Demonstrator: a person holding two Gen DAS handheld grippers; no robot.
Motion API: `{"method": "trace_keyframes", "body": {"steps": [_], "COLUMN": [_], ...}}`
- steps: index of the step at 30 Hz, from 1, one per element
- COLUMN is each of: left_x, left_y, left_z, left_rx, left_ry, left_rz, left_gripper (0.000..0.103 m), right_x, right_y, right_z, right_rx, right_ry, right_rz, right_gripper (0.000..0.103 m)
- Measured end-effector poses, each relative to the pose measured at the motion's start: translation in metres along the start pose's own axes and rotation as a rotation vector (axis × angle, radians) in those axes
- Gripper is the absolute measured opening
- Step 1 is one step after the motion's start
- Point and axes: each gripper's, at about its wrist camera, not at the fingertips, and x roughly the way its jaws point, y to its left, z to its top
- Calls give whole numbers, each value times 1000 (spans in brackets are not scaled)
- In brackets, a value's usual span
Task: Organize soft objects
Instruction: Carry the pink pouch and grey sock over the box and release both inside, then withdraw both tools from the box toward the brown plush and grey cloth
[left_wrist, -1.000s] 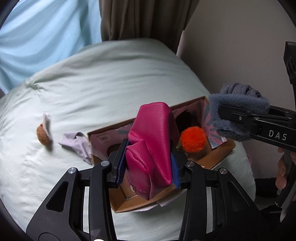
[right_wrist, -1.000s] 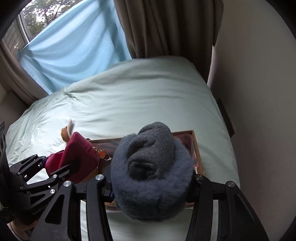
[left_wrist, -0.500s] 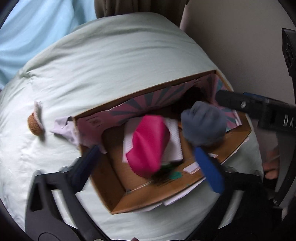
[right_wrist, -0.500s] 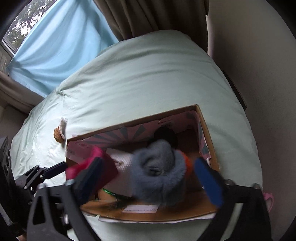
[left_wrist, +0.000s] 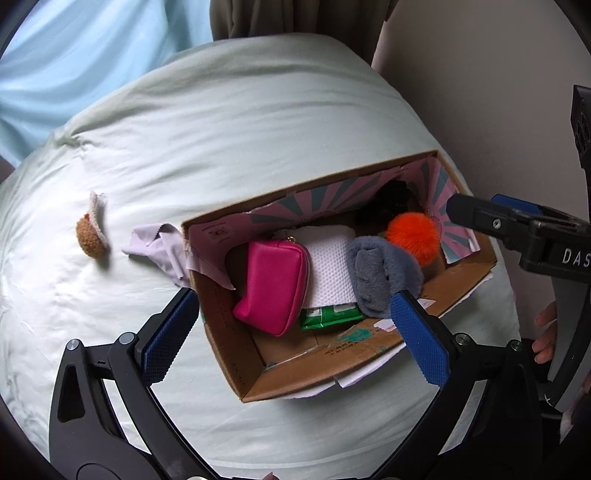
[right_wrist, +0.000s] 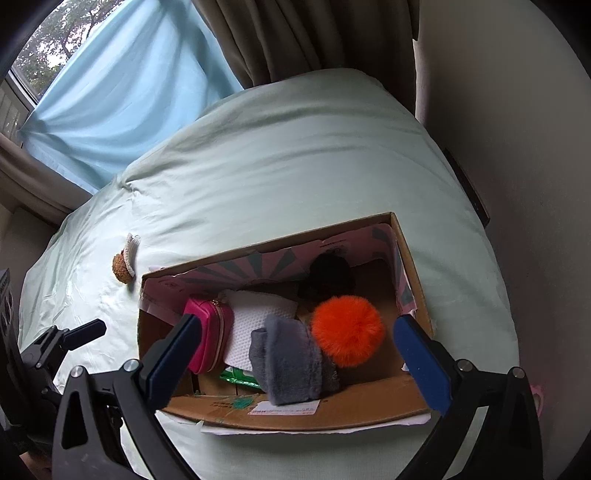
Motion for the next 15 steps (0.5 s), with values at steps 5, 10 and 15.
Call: {"method": "trace_keyframes", "body": {"steps": [5, 10, 15], "left_x": [-33, -77, -126], "left_y": [5, 10, 23], "left_z": [0, -1, -5], "left_rx": [-31, -63, -104], "left_ry": [-45, -111, -180], "left_rz": [-5, -2, 13], "left_gripper": [103, 103, 103], "right_x": [-26, -69, -110], "right_y": [16, 42, 74], "right_z": [2, 6, 11], "right_rx": [-29, -80, -143], "right_ry": [-22, -76, -127], "right_rz": [13, 21, 21], "right_gripper": [103, 103, 103]}}
